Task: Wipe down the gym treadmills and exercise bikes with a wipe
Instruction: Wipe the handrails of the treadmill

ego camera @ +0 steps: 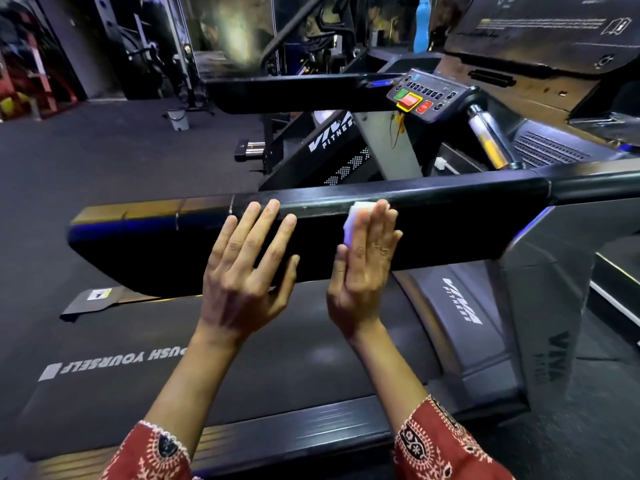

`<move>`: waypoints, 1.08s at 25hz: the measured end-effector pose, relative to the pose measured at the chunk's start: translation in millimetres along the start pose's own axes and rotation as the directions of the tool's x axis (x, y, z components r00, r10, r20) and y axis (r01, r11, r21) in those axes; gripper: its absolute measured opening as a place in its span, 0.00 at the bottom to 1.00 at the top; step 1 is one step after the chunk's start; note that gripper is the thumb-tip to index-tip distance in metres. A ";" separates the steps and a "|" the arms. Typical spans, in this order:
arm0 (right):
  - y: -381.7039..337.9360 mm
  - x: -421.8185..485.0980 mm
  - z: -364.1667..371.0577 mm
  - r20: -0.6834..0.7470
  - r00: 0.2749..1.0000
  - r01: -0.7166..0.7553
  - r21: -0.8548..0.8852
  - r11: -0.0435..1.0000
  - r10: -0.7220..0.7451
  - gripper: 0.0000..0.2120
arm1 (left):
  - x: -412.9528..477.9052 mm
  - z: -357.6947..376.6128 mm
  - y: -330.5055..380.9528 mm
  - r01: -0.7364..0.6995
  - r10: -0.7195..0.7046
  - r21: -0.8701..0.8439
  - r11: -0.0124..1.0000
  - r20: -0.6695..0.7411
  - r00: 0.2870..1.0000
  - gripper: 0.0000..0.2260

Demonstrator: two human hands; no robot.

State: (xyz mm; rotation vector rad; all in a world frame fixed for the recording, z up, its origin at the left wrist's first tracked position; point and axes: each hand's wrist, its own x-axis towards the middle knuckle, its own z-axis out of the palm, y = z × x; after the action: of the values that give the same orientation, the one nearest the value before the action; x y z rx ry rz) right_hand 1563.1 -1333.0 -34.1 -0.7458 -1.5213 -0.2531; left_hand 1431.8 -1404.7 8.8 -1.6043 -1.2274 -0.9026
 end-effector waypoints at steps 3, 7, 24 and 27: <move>6.6 12.9 -6.7 0.005 1.000 0.025 -0.095 0.995 -0.024 0.22 | 2.9 -2.0 -2.7 0.022 -0.022 -0.023 0.999 -0.011 1.000 0.18; -11.4 31.2 -8.2 -0.006 0.999 0.043 -0.076 0.996 -0.044 0.19 | 7.8 -0.7 -3.1 0.030 -0.031 -0.040 0.999 -0.018 0.999 0.17; 80.0 84.4 -65.0 -0.124 0.985 -0.154 -0.342 0.927 0.118 0.13 | 50.7 24.1 44.8 0.109 -0.110 -0.084 0.990 -0.006 0.994 0.16; 65.1 84.8 -60.9 0.082 0.995 0.068 -0.253 0.965 -0.048 0.14 | 57.1 30.0 56.7 0.115 -0.115 -0.091 0.989 0.012 0.993 0.16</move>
State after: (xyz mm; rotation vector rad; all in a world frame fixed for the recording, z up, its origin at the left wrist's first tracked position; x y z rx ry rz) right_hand 1656.8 -1294.0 35.5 -0.9236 -1.6010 -0.4770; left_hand 1501.5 -1364.4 38.7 -1.6223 -1.3110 -1.0396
